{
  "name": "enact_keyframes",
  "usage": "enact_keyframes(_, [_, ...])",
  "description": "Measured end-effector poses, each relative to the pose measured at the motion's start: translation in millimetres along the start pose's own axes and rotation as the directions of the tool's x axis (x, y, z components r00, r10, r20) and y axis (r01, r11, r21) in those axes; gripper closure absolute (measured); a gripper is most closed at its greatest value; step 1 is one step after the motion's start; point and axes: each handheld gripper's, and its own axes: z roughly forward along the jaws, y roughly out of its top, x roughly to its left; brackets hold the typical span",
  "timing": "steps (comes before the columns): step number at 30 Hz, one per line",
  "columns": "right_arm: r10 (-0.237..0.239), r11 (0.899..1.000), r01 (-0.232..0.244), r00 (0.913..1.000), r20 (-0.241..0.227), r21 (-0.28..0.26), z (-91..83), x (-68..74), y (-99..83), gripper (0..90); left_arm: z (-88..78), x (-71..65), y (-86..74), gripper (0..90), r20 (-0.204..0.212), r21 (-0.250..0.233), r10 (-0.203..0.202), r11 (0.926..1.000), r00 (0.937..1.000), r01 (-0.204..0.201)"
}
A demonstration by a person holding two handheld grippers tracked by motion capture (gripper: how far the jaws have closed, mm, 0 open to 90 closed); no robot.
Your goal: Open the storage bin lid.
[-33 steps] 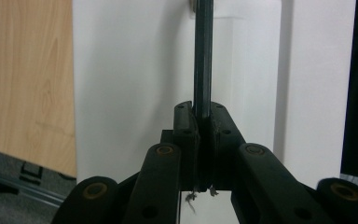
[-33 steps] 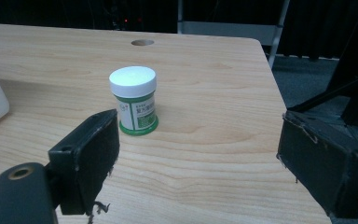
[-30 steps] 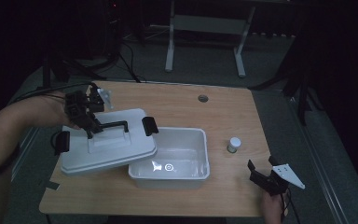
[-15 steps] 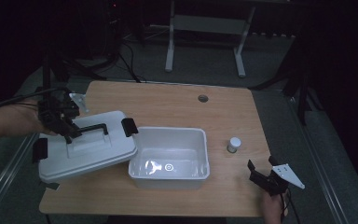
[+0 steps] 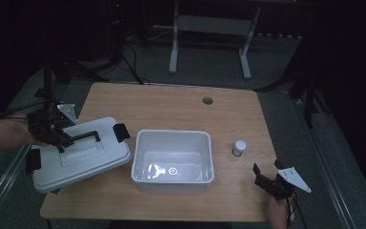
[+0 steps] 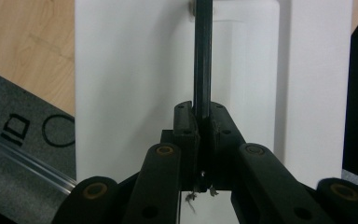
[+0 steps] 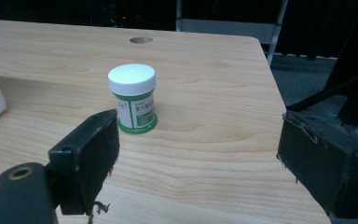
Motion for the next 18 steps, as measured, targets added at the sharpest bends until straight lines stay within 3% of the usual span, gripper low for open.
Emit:
enact_keyframes(5, [-0.001, 1.0, 0.001, 1.0, 0.0, 0.003, 0.2, 0.4, 0.1, 12.5, 19.8, 3.3, -8.2, 83.6, -0.008, 0.002, -0.011, 0.9999, 0.9999, 0.011])
enact_keyframes(12, [0.001, 1.0, -0.001, 1.0, -0.005, 0.006, 0.3, 0.2, 0.2, 12.5, 46.8, 5.4, -12.4, 83.6, 0.009, -0.012, -0.028, 0.9995, 0.9996, 0.028])
enact_keyframes(18, [0.001, 1.0, -0.001, 1.0, -0.005, 0.006, 0.4, 0.2, 0.2, 12.5, 73.7, 7.9, -13.2, 83.6, 0.026, 0.003, -0.036, 0.9993, 0.999, 0.036])
